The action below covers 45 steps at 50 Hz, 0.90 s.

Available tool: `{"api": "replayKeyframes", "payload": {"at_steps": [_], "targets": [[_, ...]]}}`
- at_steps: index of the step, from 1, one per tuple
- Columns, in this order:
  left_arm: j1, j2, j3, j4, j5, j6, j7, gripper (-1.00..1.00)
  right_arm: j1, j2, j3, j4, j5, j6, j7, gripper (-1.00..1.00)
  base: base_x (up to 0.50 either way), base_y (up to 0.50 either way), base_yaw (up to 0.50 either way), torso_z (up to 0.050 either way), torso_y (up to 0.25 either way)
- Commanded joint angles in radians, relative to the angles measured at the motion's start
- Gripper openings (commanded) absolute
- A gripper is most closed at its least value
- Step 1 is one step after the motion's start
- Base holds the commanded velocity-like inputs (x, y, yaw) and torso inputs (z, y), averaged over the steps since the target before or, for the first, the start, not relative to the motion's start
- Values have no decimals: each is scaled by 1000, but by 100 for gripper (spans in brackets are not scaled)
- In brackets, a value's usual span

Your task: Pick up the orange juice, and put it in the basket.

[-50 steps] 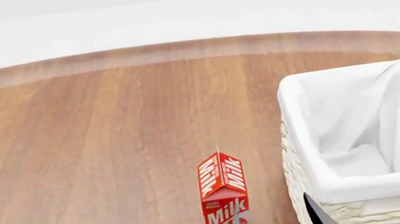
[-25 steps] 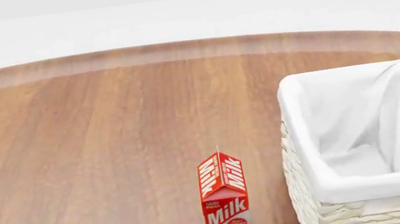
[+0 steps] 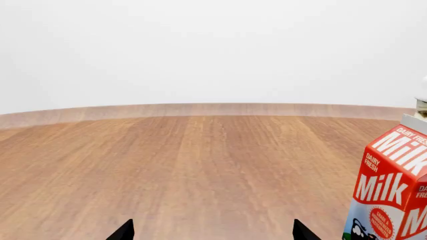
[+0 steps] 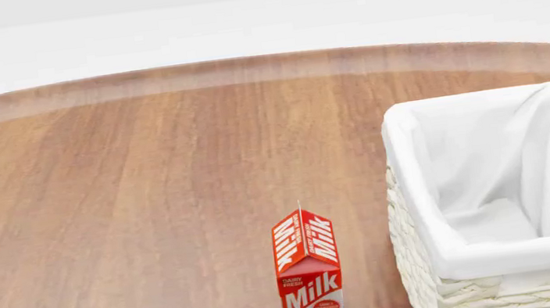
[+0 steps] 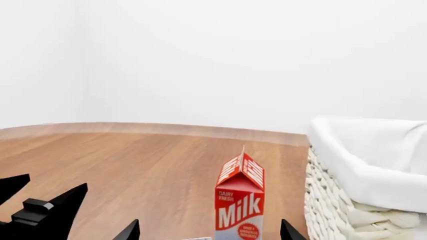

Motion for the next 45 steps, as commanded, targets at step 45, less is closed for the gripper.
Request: {"api": "replayKeyframes", "payload": {"at_steps": [45], "targets": [[-5,-18,23,-2,-18,7,-21,100,18,-11,-67,179,0,-79,-7,100,0,0,0,0,0]]}}
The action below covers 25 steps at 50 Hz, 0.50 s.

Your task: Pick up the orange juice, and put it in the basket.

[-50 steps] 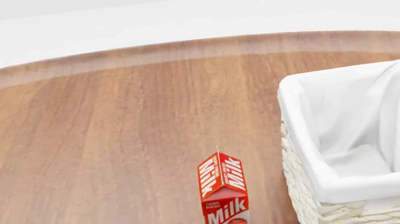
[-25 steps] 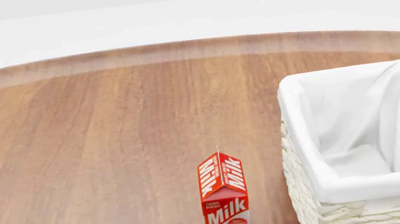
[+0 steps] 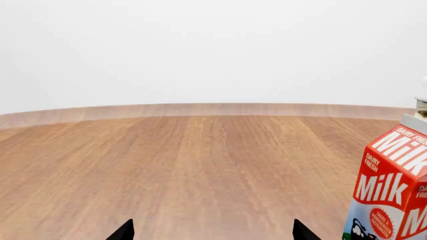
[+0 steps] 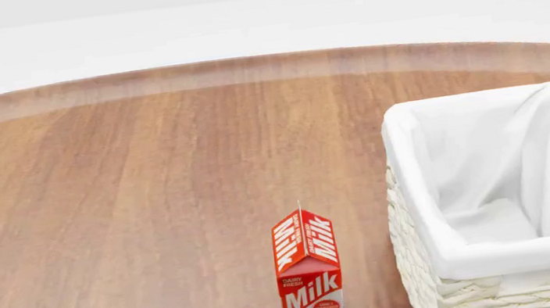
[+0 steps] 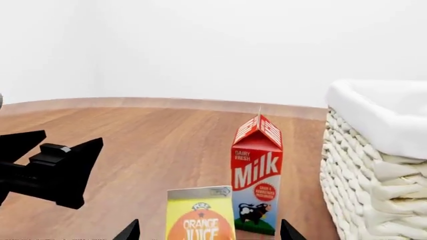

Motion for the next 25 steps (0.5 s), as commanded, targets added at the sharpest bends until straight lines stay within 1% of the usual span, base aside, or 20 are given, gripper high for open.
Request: {"api": "replayKeyframes", "payload": {"at_steps": [1,11,25], "targets": [[-1,-4,5,0,-4,1,-4,100,35,-10,-13,27,2,20,-2,100,0,0,0,0,0],[-2,-6,9,-1,-7,3,-8,100,58,-14,-21,22,5,44,2,100,0,0,0,0,0],[-3,-11,14,-1,-11,4,-12,100,94,-29,-26,96,16,33,-1,100,0,0,0,0,0]]}}
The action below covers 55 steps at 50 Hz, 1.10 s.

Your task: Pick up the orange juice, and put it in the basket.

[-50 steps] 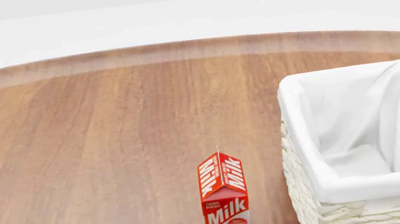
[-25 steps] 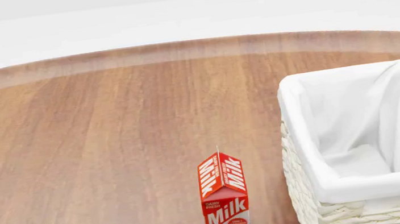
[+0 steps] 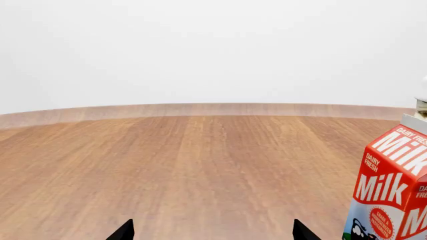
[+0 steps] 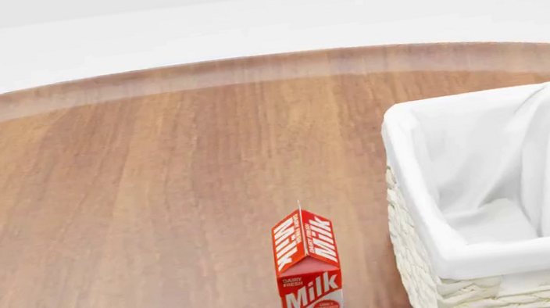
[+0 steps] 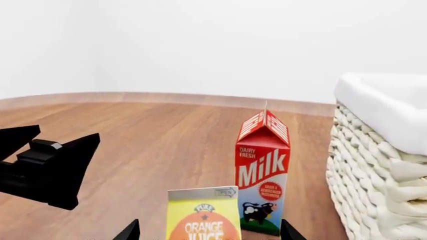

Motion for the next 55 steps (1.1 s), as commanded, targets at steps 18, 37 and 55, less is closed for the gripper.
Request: {"api": "replayKeyframes", "payload": {"at_steps": [18,37,55], "targets": [[-2,-8,11,-1,-8,3,-10,100,56,-20,-19,93,13,-2,0,100,0,0,0,0,0],[-4,-14,19,-2,-14,6,-16,100,88,-32,-24,154,29,-15,1,100,0,0,0,0,0],[-6,-19,26,-3,-19,8,-23,100,111,-37,-39,175,33,-10,5,100,0,0,0,0,0]]}}
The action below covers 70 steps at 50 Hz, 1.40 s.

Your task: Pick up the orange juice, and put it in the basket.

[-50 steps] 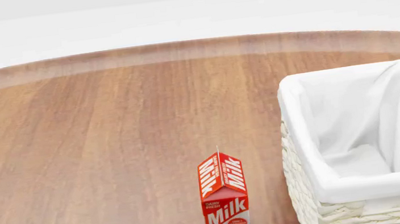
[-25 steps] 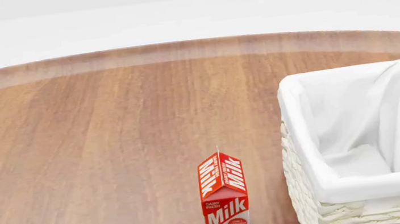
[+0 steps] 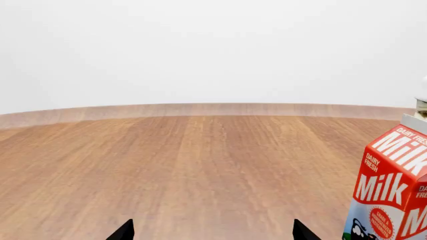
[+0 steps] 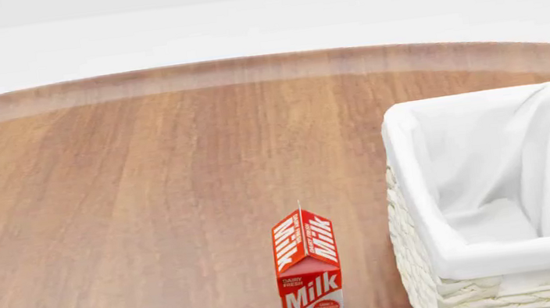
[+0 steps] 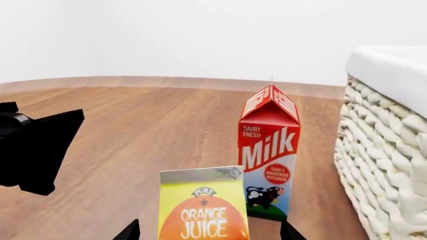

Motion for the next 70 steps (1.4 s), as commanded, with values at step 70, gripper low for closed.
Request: {"api": "replayKeyframes", "payload": {"at_steps": [70], "targets": [[-7,-22,29,-3,-22,10,-26,100,99,-32,-55,187,27,-48,13,100,0,0,0,0,0]]}}
